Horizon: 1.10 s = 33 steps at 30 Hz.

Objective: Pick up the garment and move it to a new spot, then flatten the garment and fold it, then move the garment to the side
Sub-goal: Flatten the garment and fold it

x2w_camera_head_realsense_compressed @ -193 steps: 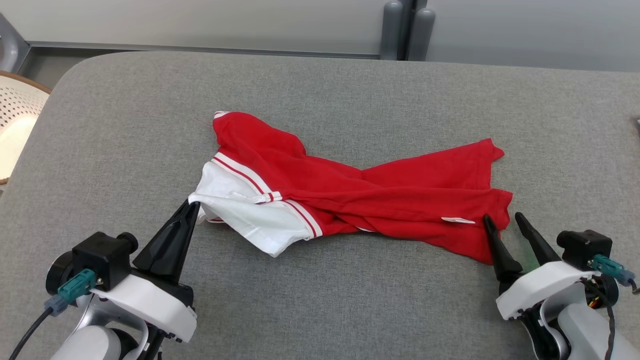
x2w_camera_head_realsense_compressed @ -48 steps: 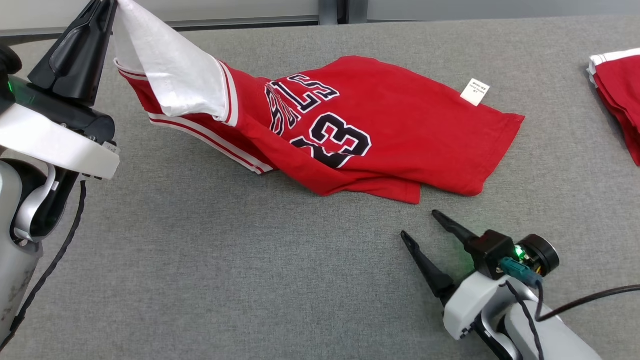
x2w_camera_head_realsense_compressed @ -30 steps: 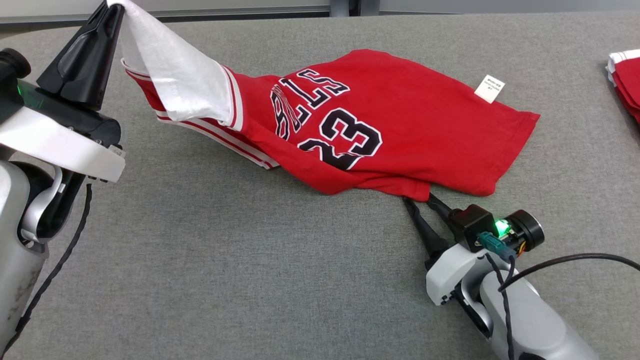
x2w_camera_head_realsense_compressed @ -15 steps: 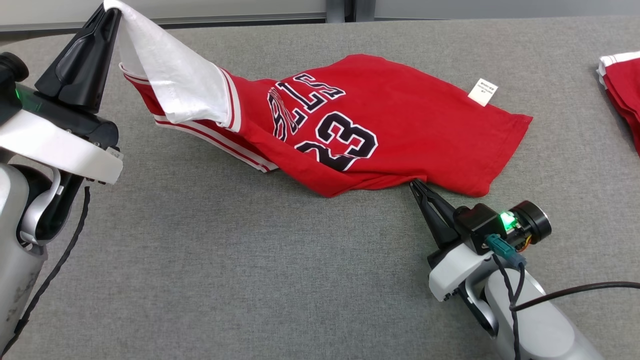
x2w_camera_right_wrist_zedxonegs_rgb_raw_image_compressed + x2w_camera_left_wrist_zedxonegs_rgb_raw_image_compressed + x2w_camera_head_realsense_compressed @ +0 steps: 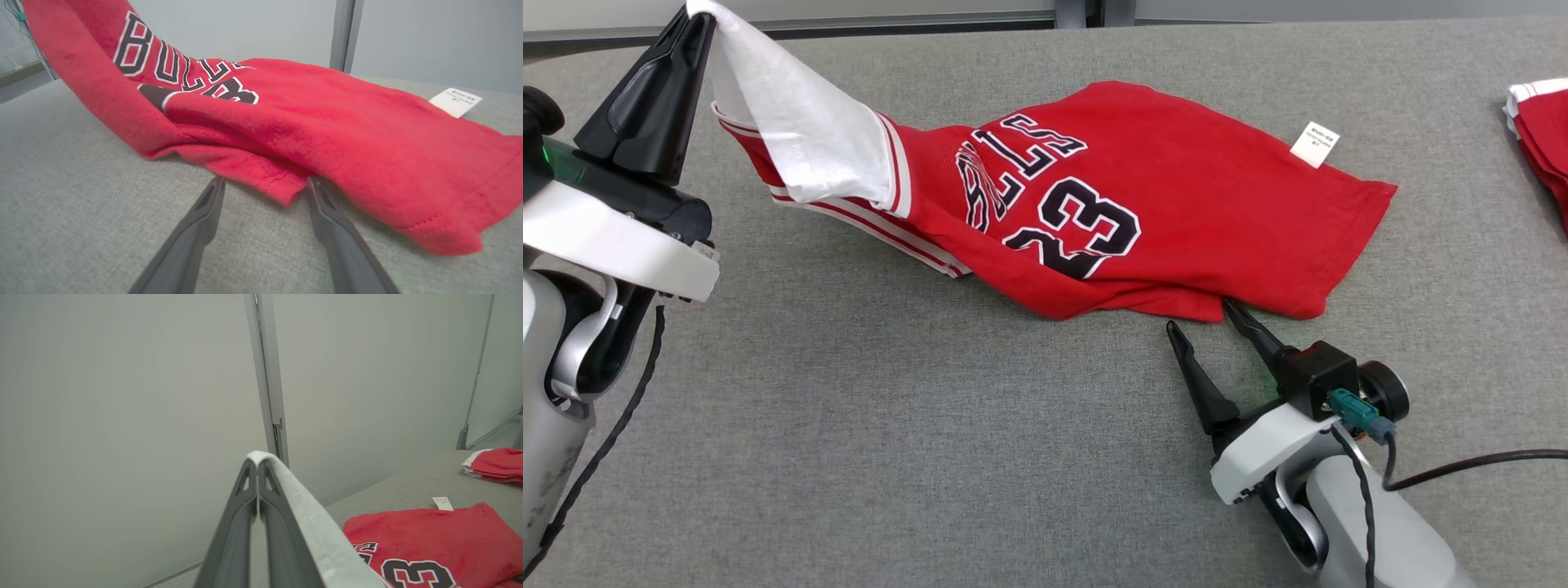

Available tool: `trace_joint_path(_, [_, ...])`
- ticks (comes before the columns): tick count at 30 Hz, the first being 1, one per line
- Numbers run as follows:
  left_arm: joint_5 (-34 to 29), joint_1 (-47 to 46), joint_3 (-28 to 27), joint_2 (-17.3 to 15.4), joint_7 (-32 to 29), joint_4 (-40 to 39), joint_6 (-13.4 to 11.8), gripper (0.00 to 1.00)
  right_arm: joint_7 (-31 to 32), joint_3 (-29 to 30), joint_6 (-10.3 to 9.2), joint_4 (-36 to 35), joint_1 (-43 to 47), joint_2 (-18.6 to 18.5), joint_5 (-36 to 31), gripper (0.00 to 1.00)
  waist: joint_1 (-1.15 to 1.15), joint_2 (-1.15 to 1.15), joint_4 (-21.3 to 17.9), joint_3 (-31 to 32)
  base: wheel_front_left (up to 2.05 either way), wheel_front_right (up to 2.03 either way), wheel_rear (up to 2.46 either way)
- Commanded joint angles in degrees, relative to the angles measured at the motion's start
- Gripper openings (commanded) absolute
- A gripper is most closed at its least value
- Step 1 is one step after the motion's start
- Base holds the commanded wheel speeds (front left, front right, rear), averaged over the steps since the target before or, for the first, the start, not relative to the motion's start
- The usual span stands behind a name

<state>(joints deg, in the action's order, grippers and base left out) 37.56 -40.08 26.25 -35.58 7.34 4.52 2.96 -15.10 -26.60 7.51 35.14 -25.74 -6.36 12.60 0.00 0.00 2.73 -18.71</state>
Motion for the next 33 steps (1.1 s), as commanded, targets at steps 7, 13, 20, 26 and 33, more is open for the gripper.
trace_joint_path(7, [-0.2,0.7,0.0,-0.7,0.4,-0.3,-0.5,0.00,0.0,-2.2,-0.05,-1.1,0.5,-1.4,8.8,1.00,0.00,0.00,-0.1,-0.4,0.00,0.00,0.00])
trace_joint_path(13, [-0.1,0.6,0.0,-0.9,0.2,-0.7,-0.9,0.00,0.0,-3.2,-0.04,-0.3,-0.8,-1.7,10.0,0.64,0.00,0.00,0.0,-1.0,0.00,0.00,0.00])
trace_joint_path(20, [-0.1,0.2,0.2,-0.9,0.4,-0.6,-1.0,0.00,0.0,-4.5,-0.04,-0.8,-2.4,-2.2,8.6,0.00,0.00,0.00,0.3,-1.5,0.00,0.00,0.00])
trace_joint_path(26, [0.2,1.0,-0.1,-0.9,1.4,0.1,-1.3,0.00,0.0,-3.2,-0.04,-8.4,-0.4,-4.1,6.0,0.00,0.00,0.00,-0.4,0.3,0.00,0.00,0.00])
trace_joint_path(33, [0.1,0.7,-0.8,-1.7,2.4,-0.5,-1.5,0.00,0.0,0.8,-0.04,-20.2,1.8,-6.9,3.4,0.00,0.00,0.00,-1.8,2.8,0.00,0.00,0.00])
